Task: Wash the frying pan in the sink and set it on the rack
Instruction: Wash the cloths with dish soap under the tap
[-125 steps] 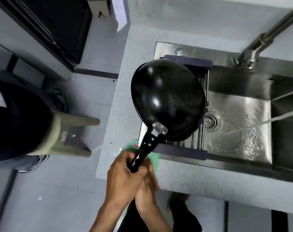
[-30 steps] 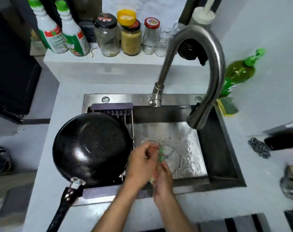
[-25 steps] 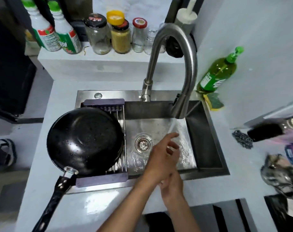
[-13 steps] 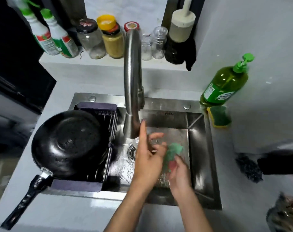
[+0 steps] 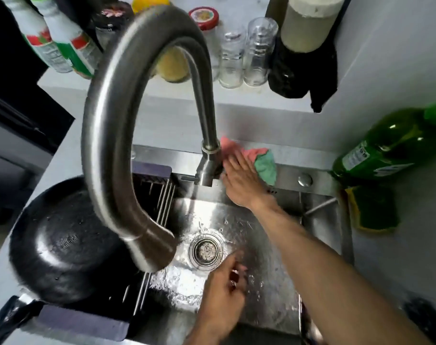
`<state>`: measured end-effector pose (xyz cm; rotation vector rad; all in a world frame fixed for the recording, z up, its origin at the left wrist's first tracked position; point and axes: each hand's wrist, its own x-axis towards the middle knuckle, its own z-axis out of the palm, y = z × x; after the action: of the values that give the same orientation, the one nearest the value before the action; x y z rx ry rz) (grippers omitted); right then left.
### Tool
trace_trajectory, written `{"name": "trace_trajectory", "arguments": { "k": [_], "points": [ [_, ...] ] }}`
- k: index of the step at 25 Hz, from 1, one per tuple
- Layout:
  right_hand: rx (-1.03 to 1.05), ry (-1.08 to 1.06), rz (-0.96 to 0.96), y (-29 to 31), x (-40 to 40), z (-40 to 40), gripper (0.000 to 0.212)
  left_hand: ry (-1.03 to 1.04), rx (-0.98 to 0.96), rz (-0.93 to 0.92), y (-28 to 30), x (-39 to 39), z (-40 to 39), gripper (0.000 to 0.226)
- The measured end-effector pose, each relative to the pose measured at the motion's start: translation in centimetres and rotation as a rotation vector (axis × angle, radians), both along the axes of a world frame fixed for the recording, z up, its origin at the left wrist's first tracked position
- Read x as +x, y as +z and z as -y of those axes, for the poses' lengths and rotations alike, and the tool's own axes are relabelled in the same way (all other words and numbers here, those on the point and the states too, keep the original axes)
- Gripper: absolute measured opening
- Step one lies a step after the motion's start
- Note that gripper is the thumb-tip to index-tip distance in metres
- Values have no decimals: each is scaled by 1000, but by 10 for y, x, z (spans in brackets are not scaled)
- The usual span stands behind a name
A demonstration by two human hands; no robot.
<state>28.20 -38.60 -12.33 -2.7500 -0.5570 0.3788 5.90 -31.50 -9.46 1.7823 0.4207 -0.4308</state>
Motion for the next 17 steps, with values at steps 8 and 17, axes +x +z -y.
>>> {"name": "trace_trajectory", "arguments": {
  "k": [8,17],
  "points": [
    [-17,-316,-32,-8,-11,80,54,-80,60,26,-9,36,13,30],
    [-270,-921,-11,12,-108,213,58,-165,9,144,5,57,60,18]
  ]
}}
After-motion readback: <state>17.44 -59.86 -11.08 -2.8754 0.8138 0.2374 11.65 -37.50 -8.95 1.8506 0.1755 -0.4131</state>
